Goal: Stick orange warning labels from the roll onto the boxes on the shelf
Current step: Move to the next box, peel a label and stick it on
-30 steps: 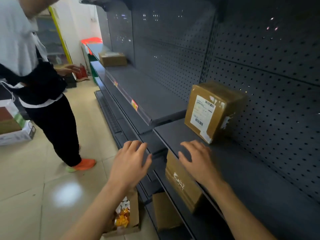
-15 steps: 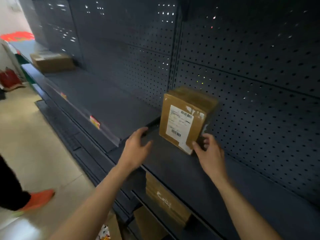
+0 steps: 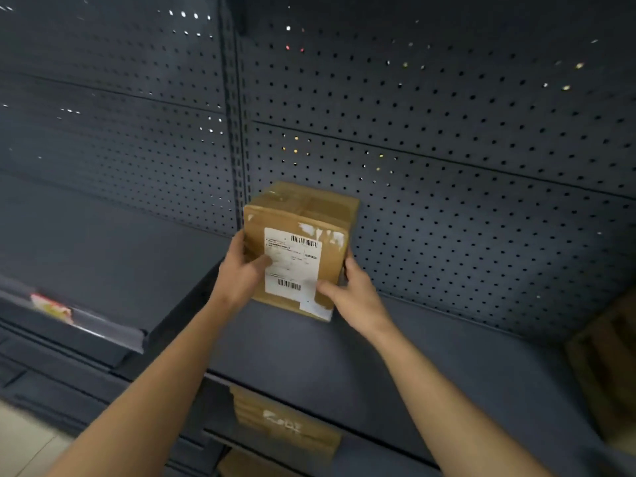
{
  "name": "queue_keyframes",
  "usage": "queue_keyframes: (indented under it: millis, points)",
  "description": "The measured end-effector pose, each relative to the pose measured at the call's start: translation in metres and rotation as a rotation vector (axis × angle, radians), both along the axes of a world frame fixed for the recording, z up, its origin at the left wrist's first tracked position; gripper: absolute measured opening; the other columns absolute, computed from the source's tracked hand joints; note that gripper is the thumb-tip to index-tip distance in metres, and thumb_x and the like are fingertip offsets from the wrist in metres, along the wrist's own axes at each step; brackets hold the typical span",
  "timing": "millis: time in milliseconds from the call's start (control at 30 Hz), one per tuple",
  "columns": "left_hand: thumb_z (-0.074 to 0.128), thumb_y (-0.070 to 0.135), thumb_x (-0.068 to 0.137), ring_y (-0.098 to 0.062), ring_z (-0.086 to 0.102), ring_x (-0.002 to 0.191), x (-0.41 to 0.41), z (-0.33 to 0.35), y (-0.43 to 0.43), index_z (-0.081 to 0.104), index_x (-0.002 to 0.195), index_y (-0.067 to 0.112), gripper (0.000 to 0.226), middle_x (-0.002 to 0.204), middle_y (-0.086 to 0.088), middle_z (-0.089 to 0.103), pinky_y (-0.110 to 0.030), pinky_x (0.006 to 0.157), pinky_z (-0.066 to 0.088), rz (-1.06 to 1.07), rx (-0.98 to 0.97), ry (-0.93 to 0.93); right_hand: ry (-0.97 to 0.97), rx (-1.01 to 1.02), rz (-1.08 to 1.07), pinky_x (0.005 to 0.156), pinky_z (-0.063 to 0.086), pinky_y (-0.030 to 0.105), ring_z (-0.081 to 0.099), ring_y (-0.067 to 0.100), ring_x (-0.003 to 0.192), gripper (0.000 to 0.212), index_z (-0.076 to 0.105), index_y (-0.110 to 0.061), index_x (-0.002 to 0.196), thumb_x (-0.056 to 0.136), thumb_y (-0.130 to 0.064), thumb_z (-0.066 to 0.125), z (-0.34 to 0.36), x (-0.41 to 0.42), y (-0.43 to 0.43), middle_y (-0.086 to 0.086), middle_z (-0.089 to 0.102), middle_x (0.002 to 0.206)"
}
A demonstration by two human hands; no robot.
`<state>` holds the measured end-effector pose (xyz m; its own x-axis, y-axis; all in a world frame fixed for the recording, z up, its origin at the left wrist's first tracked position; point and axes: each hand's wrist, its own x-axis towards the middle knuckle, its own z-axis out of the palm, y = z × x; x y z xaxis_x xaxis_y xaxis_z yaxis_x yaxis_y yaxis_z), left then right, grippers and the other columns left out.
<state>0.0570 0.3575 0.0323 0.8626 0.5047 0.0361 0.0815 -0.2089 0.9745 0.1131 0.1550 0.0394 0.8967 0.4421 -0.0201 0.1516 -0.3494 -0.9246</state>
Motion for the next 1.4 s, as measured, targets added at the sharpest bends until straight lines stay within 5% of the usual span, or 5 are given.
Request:
queue_keyframes:
  millis: [267,400,1000,1167,1400]
  points:
    - [0.060,0.001,0.090,-0.001,0.063,0.114,-0.030,0.016,-0.105,0.053,0.132,0.034,0.054,0.122,0.017,0.068,-0.027,0.093,0.052,-0.194,0.048,-0.209,-0.149,0.105,-0.280,0.099,0.054,0.038,0.066,-0.002,0.105,0.045,0.057,-0.032,0.132,0.090,-0.026,0.072,0.006,-0.022,-0.099,-0.022,0.072,0.112]
    - [0.066,0.003,0.089,-0.005,0.059,0.123,-0.029,0.002,-0.154,0.047,0.140,0.035,0.063,0.132,0.014,0.062,-0.036,0.103,0.050,-0.282,0.060,-0.212,-0.165,0.145,-0.409,0.095,0.056,0.039,0.069,0.001,0.100,0.032,0.064,-0.028,0.120,0.090,-0.019,0.071,0.007,-0.031,-0.157,-0.019,0.074,0.106]
    - [0.065,0.017,0.093,-0.016,0.035,0.144,-0.027,-0.034,-0.211,0.018,0.156,0.033,0.081,0.157,0.004,0.032,-0.046,0.118,0.033,-0.258,0.185,-0.044,-0.185,-0.087,-0.465,0.107,0.048,0.030,0.060,-0.003,0.117,0.063,0.038,-0.038,0.147,0.093,-0.022,0.066,-0.027,-0.039,-0.233,-0.018,0.066,0.126]
    - [0.066,0.008,0.089,-0.011,0.054,0.104,-0.040,-0.036,-0.226,0.052,0.120,0.021,0.037,0.116,0.000,0.053,-0.020,0.085,0.048,-0.187,0.288,-0.195,-0.200,-0.130,-0.523,0.101,0.048,0.025,0.061,0.006,0.114,0.059,0.041,-0.025,0.149,0.095,-0.022,0.064,-0.021,-0.052,-0.251,-0.007,0.062,0.125]
    - [0.067,0.008,0.087,-0.003,0.062,0.080,-0.047,-0.042,-0.292,0.069,0.097,0.027,0.021,0.090,0.017,0.066,-0.012,0.068,0.046,-0.692,0.383,-0.160,-0.328,-0.281,-0.615,0.075,0.046,0.018,0.065,0.011,0.084,0.027,0.071,-0.020,0.107,0.095,-0.001,0.055,-0.020,-0.092,-0.314,-0.008,0.068,0.094]
